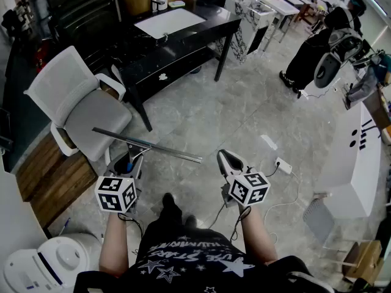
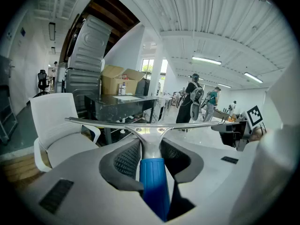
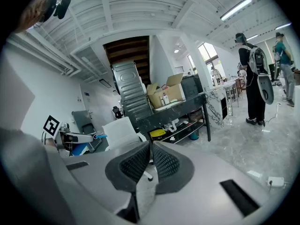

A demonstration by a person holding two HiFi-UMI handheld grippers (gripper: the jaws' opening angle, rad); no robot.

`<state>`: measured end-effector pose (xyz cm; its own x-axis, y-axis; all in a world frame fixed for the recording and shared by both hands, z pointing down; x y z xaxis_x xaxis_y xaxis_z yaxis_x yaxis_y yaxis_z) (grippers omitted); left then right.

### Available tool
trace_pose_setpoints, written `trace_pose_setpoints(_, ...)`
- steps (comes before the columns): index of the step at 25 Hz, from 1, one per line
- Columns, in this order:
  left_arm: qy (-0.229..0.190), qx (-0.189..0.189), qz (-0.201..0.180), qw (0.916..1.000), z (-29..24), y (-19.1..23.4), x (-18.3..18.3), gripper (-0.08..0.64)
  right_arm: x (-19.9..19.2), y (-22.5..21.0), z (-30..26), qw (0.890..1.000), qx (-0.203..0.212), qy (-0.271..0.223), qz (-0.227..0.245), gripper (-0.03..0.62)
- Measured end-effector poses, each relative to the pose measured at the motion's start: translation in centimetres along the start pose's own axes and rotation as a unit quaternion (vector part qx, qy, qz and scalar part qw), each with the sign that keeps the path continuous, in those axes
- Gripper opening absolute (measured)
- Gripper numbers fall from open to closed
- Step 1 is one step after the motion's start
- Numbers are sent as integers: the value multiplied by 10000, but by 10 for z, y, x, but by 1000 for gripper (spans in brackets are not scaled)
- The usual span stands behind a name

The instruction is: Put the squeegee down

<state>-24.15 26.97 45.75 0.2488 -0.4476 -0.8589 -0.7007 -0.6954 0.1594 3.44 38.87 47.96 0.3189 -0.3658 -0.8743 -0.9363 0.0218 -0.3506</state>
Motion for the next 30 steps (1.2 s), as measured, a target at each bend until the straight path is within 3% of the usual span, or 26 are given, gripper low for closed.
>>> trace_pose_setpoints(14, 35, -26, 96, 9999, -4, 10, -9, 156, -5, 5, -16, 10000, 43, 56, 14, 55)
trace_pose_setpoints(26, -113, -220, 188, 9995, -71, 114, 59, 156, 74, 16, -127, 9992, -214, -249, 235, 55)
trace_pose_setpoints(30, -115, -307, 319, 9990, -92, 141, 72, 156, 84, 19, -158, 9989, -311, -235, 259, 55)
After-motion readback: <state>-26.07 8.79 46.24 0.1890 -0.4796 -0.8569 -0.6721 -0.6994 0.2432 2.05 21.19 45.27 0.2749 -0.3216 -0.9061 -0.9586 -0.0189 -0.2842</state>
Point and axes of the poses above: the fingertips, and each gripper's own axes: z backward along the fingers, y to its left, x out of its top, the point moved 4 cm from there along z, backward along the fingers, and after that the axes turned 1 degree about x, right-handed, at the moved point
